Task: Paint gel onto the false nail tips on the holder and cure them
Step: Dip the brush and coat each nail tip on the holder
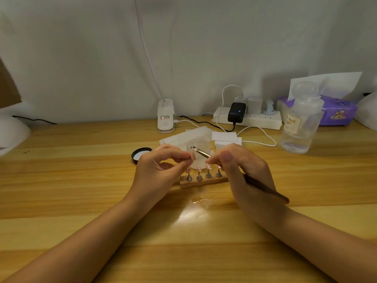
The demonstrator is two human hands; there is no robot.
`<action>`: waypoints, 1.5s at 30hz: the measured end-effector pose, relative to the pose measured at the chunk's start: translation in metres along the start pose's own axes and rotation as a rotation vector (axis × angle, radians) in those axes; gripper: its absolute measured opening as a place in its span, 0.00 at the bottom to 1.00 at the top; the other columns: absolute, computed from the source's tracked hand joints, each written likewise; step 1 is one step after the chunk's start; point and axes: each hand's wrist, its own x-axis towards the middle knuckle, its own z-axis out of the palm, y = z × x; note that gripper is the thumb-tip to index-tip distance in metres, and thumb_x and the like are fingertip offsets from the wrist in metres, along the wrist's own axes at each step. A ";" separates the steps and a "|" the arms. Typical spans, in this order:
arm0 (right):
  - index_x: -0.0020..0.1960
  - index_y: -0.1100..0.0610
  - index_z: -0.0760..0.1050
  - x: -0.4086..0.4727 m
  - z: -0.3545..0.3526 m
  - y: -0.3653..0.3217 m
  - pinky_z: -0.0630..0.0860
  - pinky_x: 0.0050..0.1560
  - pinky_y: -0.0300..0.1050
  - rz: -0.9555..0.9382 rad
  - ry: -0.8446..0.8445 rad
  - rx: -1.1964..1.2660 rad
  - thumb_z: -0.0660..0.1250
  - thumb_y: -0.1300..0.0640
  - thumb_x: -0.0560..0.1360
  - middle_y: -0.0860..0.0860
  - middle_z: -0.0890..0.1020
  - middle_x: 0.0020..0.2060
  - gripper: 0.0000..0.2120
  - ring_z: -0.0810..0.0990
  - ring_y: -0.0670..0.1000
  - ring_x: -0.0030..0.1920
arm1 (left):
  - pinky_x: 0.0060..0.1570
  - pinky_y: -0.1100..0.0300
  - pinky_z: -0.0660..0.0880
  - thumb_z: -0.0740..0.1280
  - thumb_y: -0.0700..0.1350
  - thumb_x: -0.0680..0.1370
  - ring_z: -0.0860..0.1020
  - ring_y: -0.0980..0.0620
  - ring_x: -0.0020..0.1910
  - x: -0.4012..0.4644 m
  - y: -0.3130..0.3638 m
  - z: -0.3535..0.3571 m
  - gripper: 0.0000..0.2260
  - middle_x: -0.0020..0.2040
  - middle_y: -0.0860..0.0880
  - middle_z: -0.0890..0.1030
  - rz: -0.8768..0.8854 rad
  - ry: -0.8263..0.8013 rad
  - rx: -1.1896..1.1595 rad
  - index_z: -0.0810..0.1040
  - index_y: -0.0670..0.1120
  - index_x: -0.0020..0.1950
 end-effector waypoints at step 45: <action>0.39 0.48 0.75 -0.002 -0.006 -0.002 0.73 0.37 0.32 0.077 0.064 0.108 0.48 0.38 0.76 0.44 0.80 0.32 0.22 0.78 0.41 0.34 | 0.36 0.70 0.75 0.71 0.42 0.68 0.81 0.58 0.36 -0.001 -0.003 0.000 0.06 0.41 0.54 0.83 0.028 0.042 0.000 0.82 0.50 0.43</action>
